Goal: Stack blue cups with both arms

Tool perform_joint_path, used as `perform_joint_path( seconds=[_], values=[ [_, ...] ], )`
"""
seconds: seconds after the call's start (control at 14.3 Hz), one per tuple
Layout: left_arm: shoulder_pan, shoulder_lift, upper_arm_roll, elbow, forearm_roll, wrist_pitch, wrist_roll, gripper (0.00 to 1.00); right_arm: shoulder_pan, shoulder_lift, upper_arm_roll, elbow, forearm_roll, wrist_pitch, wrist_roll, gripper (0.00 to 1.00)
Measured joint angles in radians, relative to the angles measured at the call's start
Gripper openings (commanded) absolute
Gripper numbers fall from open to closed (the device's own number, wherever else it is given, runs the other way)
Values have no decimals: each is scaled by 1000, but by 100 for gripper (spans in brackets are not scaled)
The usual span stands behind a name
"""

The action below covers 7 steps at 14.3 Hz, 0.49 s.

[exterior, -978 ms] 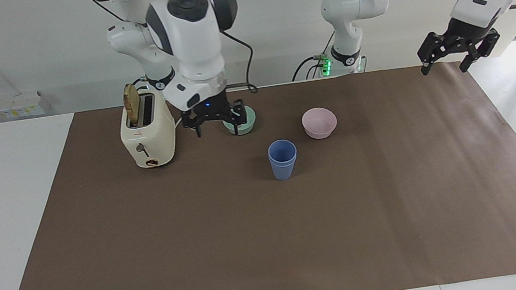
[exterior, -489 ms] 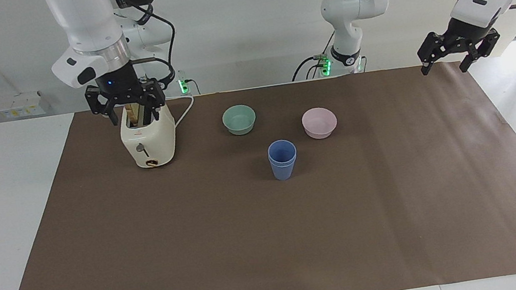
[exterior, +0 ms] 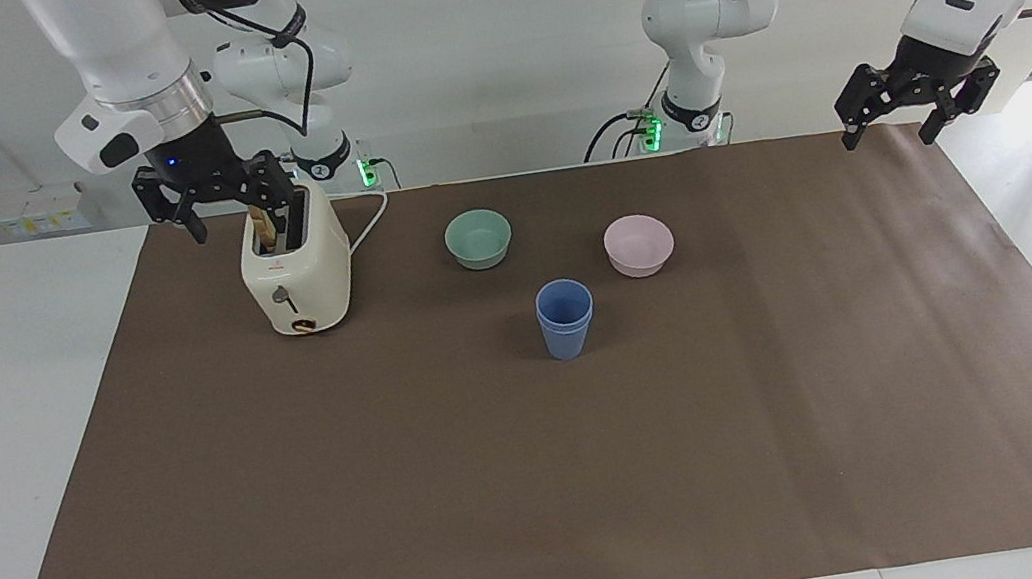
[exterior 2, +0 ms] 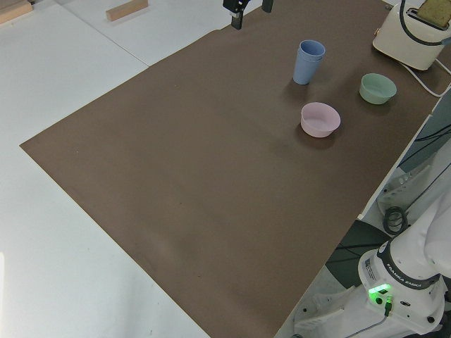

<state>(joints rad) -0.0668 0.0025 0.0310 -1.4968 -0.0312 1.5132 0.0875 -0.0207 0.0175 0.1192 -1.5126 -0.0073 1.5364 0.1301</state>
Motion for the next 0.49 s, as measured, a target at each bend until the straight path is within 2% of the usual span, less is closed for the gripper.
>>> perform_joint_path(
  seconds=[0.49],
  values=[
    [0,0,0,0,0,0,0,100,-8,-10,0,-12,7,2,0,100]
  ],
)
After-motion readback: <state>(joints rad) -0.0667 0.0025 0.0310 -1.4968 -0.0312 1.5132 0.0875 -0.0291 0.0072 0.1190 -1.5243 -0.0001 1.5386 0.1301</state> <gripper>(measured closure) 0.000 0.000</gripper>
